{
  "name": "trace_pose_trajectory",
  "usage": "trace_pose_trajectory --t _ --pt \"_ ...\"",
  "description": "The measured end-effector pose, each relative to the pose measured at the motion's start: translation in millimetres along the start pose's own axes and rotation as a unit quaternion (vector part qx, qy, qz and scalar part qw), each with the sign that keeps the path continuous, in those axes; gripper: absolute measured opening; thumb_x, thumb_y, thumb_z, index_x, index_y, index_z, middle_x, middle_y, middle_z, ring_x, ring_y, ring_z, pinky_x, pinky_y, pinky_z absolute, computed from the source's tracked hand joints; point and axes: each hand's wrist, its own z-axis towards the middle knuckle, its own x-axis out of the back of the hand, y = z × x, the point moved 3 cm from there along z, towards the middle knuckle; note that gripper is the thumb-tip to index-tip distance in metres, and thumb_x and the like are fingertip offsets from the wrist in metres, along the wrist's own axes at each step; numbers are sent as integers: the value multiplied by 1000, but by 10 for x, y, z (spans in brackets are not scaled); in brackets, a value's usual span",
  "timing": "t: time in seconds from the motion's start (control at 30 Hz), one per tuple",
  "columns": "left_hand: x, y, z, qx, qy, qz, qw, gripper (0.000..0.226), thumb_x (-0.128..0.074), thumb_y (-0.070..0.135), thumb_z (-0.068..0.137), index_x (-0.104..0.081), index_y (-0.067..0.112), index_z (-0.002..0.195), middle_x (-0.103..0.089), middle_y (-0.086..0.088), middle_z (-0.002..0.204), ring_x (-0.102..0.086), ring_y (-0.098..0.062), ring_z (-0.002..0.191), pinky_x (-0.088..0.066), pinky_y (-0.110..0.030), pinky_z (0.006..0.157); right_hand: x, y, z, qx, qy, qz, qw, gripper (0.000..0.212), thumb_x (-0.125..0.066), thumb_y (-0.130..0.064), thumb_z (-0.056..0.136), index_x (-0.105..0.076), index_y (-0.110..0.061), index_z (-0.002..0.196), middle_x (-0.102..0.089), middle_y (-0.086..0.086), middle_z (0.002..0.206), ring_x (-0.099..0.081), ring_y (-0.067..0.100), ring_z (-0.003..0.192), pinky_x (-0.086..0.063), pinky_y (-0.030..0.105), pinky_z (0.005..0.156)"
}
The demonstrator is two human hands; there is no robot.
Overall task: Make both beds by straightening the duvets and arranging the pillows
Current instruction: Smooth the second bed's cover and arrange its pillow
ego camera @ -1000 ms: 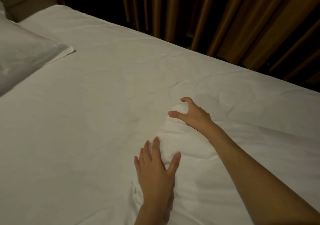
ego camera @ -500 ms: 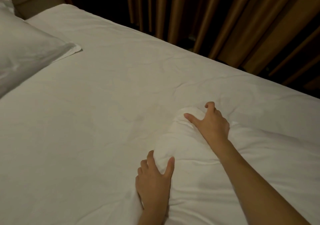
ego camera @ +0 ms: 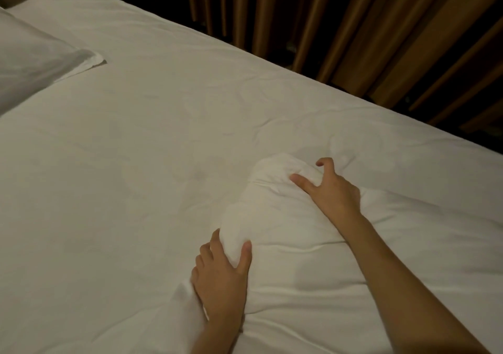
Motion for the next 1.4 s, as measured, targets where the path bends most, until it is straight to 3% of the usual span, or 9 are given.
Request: trace_pose_trajectory --t 0.3,0.5,0.6,0.77,0.93,1.07,1.17,1.27,1.4 --pt "-110 -35 -31 17 14 -14 1000 81 -29 68 78 -53 8 127 -61 -15 104 -58 -37 93 -44 -45 83 -144 -261 139 11 -197 91 976 93 -36 -83 73 -11 -36 149 -38 1 149 -40 27 133 -28 39 106" --pt "-190 -52 -59 13 -5 -9 1000 74 -34 61 81 -58 2 119 -61 -18 96 -60 -38 83 -50 -49 77 -328 -798 220 25 -220 173 960 117 -44 -95 51 -13 -38 148 -44 -1 145 -39 28 134 -30 44 111" --pt "-207 -68 -52 10 -9 -6 1000 73 -34 61 82 -59 2 117 -62 -17 98 -61 -38 83 -49 -47 75 -478 -924 244 39 -239 85 966 109 -50 -82 70 1 -32 152 -38 4 150 -39 31 134 -31 41 106" --pt "-173 -48 -20 6 -32 -8 999 72 -35 63 81 -61 6 116 -64 -13 95 -64 -34 81 -50 -44 73 -630 -720 281 3 -209 -12 978 123 -51 -87 62 12 -30 150 -36 11 151 -45 31 129 -36 43 104" --pt "-107 -80 -28 22 -20 -49 998 79 -34 69 76 -60 9 120 -65 -10 98 -64 -33 86 -48 -43 77 -716 -597 231 -42 -192 7 981 119 -58 -80 66 3 -24 152 -35 10 151 -42 30 132 -36 43 105" --pt "-33 -122 -33 75 -115 -113 984 94 -26 86 59 -46 26 129 -65 1 109 -60 -24 103 -43 -36 88 -590 -527 22 -54 -90 172 979 88 -68 -59 76 -24 -29 146 -52 7 136 -47 29 125 -38 38 99" --pt "166 -121 76 90 -156 -194 964 62 -52 80 65 -52 32 105 -68 5 90 -64 -25 93 -48 -35 80 -382 -664 -146 -3 12 183 983 71 -67 -55 79 -35 -31 137 -62 4 100 -59 31 105 -44 38 86" --pt "581 139 378 49 -116 -233 964 47 -63 68 60 -56 25 77 -65 9 69 -64 -22 77 -50 -38 70 46 -976 -96 62 104 178 977 60 -62 -56 83 -39 -35 134 -67 8 98 -62 32 94 -49 40 81" --pt "1140 631 884 -8 -15 -309 951 38 -77 56 65 -58 24 70 -63 13 63 -61 -9 64 -47 -33 62 802 -1509 233 163 266 161 936 49 -54 -53 90 -46 -32 133 -62 6 77 -59 26 74 -45 33 65"
